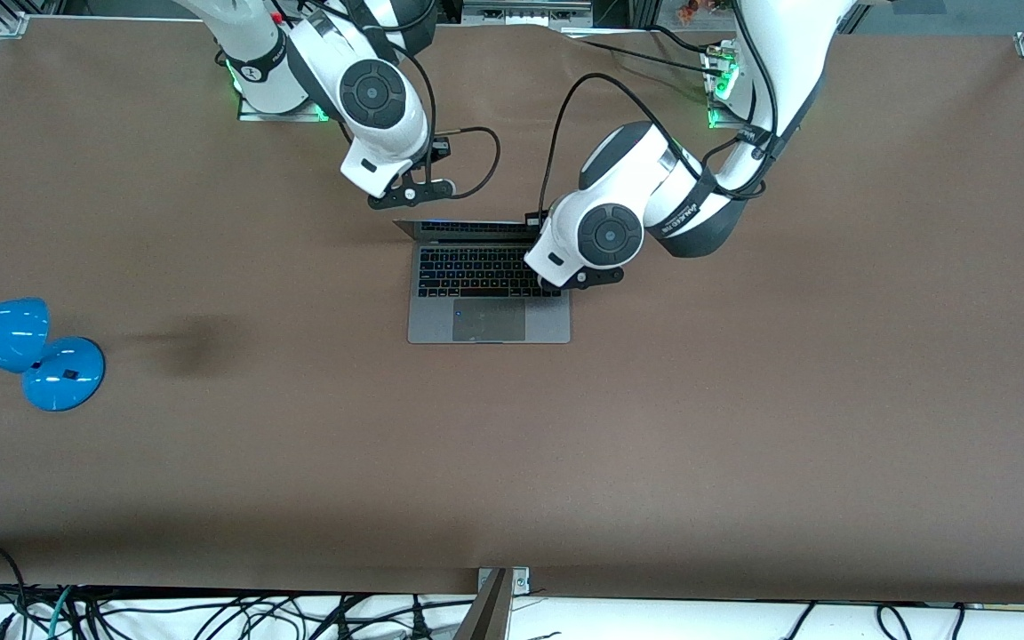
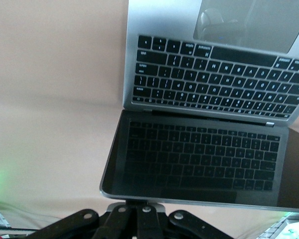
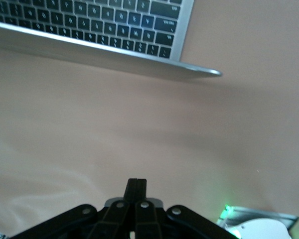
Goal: Close laptop with both arms from behind
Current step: 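Push the laptop screen down onto the keyboard with both grippers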
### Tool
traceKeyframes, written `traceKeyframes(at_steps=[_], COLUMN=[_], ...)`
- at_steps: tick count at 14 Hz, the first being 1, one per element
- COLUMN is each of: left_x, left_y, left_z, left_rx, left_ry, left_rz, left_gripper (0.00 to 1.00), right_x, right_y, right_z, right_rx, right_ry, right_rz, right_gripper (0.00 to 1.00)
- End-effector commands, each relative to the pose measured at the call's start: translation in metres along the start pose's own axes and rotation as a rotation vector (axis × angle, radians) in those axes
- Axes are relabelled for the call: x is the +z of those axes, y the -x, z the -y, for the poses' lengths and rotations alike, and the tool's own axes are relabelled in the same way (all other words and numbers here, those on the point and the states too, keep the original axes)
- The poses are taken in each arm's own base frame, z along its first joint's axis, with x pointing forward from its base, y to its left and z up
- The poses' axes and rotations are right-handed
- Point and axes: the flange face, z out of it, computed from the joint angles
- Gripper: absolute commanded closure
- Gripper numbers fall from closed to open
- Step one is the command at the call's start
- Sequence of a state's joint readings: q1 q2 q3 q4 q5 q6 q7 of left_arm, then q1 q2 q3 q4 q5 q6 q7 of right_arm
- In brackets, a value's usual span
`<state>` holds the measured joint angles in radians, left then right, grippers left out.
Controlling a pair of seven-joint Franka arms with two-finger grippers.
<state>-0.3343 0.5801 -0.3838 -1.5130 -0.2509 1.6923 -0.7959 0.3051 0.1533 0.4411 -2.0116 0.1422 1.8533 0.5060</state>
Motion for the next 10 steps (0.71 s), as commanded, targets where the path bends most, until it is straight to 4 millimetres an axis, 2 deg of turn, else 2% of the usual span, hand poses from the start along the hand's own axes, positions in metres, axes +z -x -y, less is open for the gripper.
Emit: traceKeyframes(at_steps=[1,7,10], left_x=[-0.003,-0.002,-0.002], left_y=[-0.013,-0.014,-0.014], left_z=[-0.004,-0.004,-0.004], left_rx=[0.014,0.013,0.013], left_ry=[-0.005,-0.006,-0.006], left_rz=[-0.021,-0.019,-0.019], left_gripper=[1.0,1.0,1.0], right_x=[-0.002,-0.002,0.001], right_y=[-0.016,-0.079,-0.103], right_z=[0.002,-0.006,-0.005], right_rx=[0.009,0.004,0.002], right_ry=[-0.033,-0.011,-0.02], right_rz=[-0.023,-0.068,-0.072], right_gripper=[1.0,1.0,1.0])
